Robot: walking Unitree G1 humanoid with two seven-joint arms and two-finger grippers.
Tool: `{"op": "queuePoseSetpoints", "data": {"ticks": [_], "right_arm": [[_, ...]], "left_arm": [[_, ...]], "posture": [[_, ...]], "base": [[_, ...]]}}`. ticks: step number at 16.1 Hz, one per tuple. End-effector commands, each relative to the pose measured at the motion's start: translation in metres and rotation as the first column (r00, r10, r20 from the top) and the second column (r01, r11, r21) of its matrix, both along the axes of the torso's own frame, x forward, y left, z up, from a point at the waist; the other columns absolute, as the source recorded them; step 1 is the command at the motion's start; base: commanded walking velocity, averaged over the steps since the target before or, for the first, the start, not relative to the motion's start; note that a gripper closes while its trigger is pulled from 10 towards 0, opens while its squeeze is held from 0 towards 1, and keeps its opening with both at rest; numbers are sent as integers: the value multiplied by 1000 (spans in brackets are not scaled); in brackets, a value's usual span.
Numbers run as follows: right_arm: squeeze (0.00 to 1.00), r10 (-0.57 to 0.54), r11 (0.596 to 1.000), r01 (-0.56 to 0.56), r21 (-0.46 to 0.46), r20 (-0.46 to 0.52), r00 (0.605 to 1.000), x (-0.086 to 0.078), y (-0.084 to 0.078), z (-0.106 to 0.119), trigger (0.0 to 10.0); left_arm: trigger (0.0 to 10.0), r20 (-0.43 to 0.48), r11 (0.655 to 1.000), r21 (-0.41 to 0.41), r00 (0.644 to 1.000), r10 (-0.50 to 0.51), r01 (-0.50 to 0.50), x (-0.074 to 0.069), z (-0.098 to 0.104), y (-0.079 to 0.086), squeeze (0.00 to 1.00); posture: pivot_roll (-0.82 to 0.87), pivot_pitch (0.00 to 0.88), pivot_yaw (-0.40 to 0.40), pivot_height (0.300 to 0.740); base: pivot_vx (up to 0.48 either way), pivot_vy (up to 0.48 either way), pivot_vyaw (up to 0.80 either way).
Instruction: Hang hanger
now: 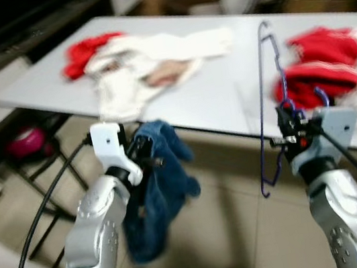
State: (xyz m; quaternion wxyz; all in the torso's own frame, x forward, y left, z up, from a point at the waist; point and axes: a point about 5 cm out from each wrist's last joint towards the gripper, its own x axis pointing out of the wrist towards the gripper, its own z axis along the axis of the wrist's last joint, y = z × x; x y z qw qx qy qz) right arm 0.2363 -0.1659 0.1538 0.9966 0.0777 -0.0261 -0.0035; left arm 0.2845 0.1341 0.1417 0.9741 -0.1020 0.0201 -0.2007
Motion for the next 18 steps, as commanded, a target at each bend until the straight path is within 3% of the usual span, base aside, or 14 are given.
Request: {"op": "queuePoseSetpoints", "data": {"ticks": [1,3,6,7,8,9,12,14,15,18], "right_arm": [[0,-3,1000,3,19,18,1000,1,-2,6,10000],[0,0,999,-1,39,31,1000,4,-4,12,10000],[0,31,999,-31,12,-7,999,5,-3,13,10000],[0,43,999,-43,6,-16,999,5,-2,13,10000],[0,67,998,-67,-15,-23,998,5,0,14,10000],[0,87,995,-87,-45,-9,996,6,0,20,10000],[0,186,978,-191,-84,-58,981,7,3,21,10000],[0,281,957,-286,-43,-95,955,4,12,17,10000],[0,288,949,-300,-96,-121,950,4,15,13,10000],[0,273,955,-287,-78,-154,950,6,11,10,10000]], "left_arm": [[10000,35,1000,4,999,-22,22,-1,7,-2,0],[10000,49,999,-41,999,-1,3,2,11,4,0],[10000,101,971,-129,971,216,-203,10,19,19,0],[10000,92,964,-113,964,250,-239,11,17,20,0],[10000,57,973,-98,975,215,-209,10,13,18,0],[10000,55,996,-63,996,69,-66,4,12,10,0],[10000,83,995,19,992,92,-94,1,10,14,0],[10000,96,994,30,990,103,-106,0,12,15,0],[10000,108,993,39,988,109,-114,0,14,16,0],[10000,144,995,15,985,95,-98,3,25,17,0]], "posture": [[-149,0,79,740],[-154,0,81,740],[-164,0,75,740],[-166,0,73,740],[-175,0,66,740],[-173,0,53,740],[-168,0,20,740],[-162,0,3,740],[-160,0,0,740],[-161,0,2,740]], "base": [[0,0,-800],[0,0,-800],[0,0,-800],[0,0,-800],[0,0,-800],[0,0,-800],[0,0,-800],[0,0,-800],[0,0,-800],[0,0,-223]]}}
